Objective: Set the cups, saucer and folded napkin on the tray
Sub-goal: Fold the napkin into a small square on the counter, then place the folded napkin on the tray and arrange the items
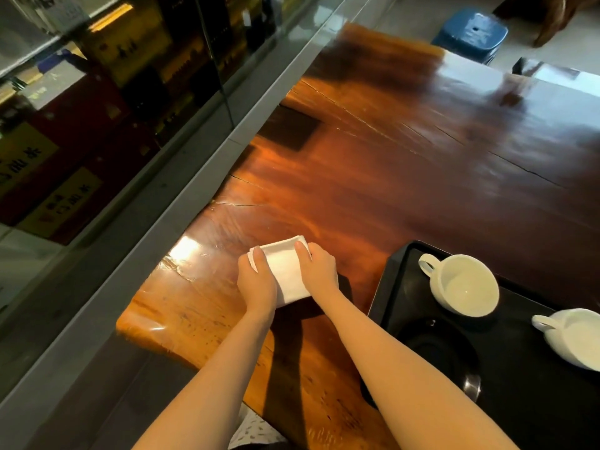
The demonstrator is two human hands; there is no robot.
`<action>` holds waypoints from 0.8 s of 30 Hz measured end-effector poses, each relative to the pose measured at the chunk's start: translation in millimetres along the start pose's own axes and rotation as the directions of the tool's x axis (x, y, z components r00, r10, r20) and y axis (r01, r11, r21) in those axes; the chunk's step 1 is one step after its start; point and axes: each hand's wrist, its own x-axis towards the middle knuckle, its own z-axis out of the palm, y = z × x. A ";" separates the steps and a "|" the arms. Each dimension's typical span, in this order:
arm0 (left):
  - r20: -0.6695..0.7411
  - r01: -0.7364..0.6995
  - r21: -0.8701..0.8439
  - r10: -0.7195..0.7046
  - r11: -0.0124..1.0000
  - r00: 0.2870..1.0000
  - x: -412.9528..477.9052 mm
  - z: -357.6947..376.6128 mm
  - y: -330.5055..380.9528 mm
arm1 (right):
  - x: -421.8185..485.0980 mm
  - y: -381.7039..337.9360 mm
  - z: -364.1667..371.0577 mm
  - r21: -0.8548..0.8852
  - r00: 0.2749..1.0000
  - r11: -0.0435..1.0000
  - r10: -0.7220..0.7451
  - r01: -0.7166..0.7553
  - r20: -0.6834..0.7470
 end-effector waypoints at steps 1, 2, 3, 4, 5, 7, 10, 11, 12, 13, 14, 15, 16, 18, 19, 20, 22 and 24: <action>-0.015 -0.003 0.004 0.003 1.000 1.000 -2.6 1.5 2.8 | -0.8 0.3 -1.8 0.018 0.999 1.000 -0.006 0.007 -0.033; -0.026 -0.006 0.008 0.006 1.000 1.000 -5.1 3.6 5.6 | -3.0 0.2 -4.6 0.041 0.997 0.999 -0.011 0.014 -0.071; -0.028 -0.014 0.012 0.015 1.000 1.000 -8.4 6.4 8.8 | -6.0 1.0 -8.1 0.065 0.994 0.998 -0.009 0.016 -0.110; -0.018 -0.029 0.021 0.029 0.999 0.999 -12.3 10.0 12.0 | -9.6 2.5 -12.6 0.091 0.989 0.996 -0.003 0.017 -0.151; 0.001 -0.044 0.026 0.044 0.999 0.999 -17.2 14.1 15.5 | -13.5 5.0 -18.0 0.115 0.982 0.993 0.006 0.016 -0.188; 0.037 -0.061 0.034 0.060 0.998 0.998 -24.7 22.6 15.5 | -22.2 10.8 -28.7 0.141 0.969 0.990 0.031 0.004 -0.244; 0.093 -0.067 0.061 0.061 0.996 0.994 -41.5 37.0 14.0 | -38.2 20.8 -48.6 0.153 0.951 0.988 0.075 -0.029 -0.301; 0.114 -0.075 0.069 0.067 0.995 0.991 -49.9 42.3 12.6 | -45.4 25.8 -57.0 0.171 0.944 0.985 0.089 -0.035 -0.318; 0.129 -0.094 0.079 0.083 0.992 0.988 -61.0 47.2 13.8 | -53.6 31.0 -66.3 0.198 0.937 0.980 0.099 -0.033 -0.334; 0.141 -0.128 0.091 0.114 0.988 0.983 -73.4 51.8 15.9 | -62.5 36.6 -76.4 0.230 0.930 0.973 0.106 -0.024 -0.353; 0.152 -0.169 0.106 0.152 0.980 0.976 -86.9 56.3 17.3 | -72.0 43.2 -86.9 0.259 0.920 0.966 0.113 -0.013 -0.374; 0.166 -0.214 0.112 0.193 0.970 0.967 -102.7 61.1 18.4 | -82.2 51.4 -98.3 0.278 0.908 0.960 0.122 -0.006 -0.400; 0.190 -0.240 0.115 0.216 0.964 0.958 -120.4 66.8 18.4 | -93.4 61.1 -109.9 0.292 0.893 0.956 0.135 -0.005 -0.428; 0.245 -0.276 0.115 0.242 0.954 0.939 -159.4 79.5 16.4 | -117.4 84.5 -132.4 0.329 0.860 0.944 0.166 0.003 -0.483; 0.276 -0.293 0.123 0.251 0.948 0.928 -177.7 87.1 12.5 | -129.5 97.3 -143.6 0.356 0.845 0.934 0.185 0.006 -0.501; 0.303 -0.304 0.125 0.255 0.945 0.918 -194.9 96.1 7.5 | -141.4 110.3 -155.1 0.376 0.833 0.927 0.206 0.002 -0.513; 0.355 -0.320 0.111 0.263 0.941 0.897 -227.1 116.4 -3.8 | -163.8 136.1 -178.2 0.386 0.809 0.922 0.239 -0.016 -0.537; 0.400 -0.339 0.108 0.272 0.934 0.875 -257.9 136.7 -14.2 | -184.6 160.2 -200.9 0.408 0.773 0.913 0.277 -0.025 -0.571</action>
